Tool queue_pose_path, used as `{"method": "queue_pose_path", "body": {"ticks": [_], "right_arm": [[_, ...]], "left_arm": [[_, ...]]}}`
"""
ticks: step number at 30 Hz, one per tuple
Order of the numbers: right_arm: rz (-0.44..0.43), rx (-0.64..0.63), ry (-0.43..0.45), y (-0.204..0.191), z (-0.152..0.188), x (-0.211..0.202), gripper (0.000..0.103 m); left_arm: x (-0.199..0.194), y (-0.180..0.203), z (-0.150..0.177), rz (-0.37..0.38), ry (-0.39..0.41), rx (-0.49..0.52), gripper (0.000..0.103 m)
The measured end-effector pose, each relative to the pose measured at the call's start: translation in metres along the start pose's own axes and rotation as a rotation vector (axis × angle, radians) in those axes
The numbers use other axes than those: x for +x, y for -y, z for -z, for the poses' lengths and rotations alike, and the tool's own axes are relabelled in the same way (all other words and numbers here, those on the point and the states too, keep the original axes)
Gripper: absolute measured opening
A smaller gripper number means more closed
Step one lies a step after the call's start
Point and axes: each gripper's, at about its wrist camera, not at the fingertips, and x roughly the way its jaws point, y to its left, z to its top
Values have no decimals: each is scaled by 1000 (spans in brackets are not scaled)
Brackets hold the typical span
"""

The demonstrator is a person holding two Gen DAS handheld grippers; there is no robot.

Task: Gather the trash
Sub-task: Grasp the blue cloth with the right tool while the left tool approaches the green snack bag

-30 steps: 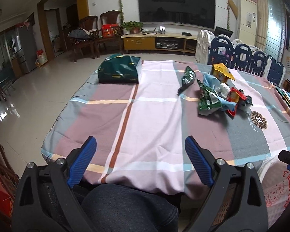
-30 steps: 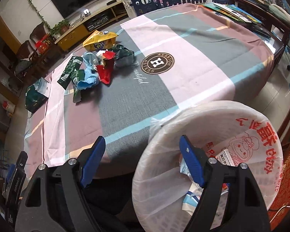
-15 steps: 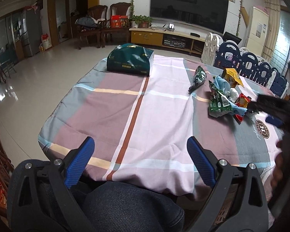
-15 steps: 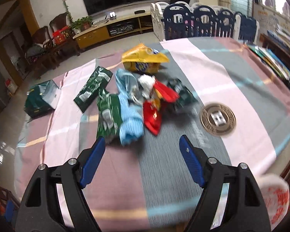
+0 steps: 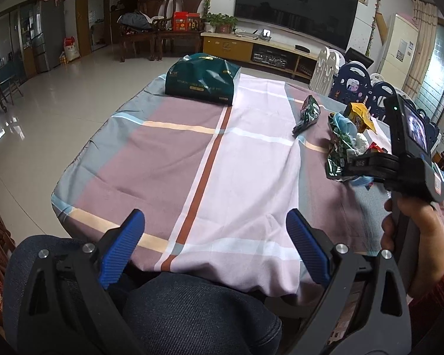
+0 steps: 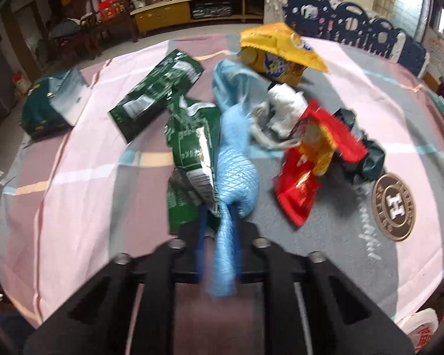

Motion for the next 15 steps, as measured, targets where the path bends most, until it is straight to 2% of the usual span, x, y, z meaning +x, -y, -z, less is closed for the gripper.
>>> {"method": "queue_pose_path", "body": {"ticks": [4,9,10,11,12,13,15], "right_arm": [[-105,13,-18,-4,18,-15,7],[-298,-15,-107,-20,51,-33,8],[-337,-9,-122,-20,56,-36,13],[-361,13,-118,-17,60,-41,31],[-370,45,-104,-11,62,-46,43],[-365,76,-81,-5,63,-51,64],[-337,122,-21,7,65,-64,68]], "left_arm": [[1,-1,0,-7,-8,-11,96],[4,-1,1,-6,-16,-12,96],[4,-2,1,-6,-18,-17,96],[4,-3,1,-7,-21,-21,96],[5,-3,1,-8,-25,-26,96],[6,-4,0,-8,-30,-31,96],[8,-6,1,-5,-43,-39,96]]}}
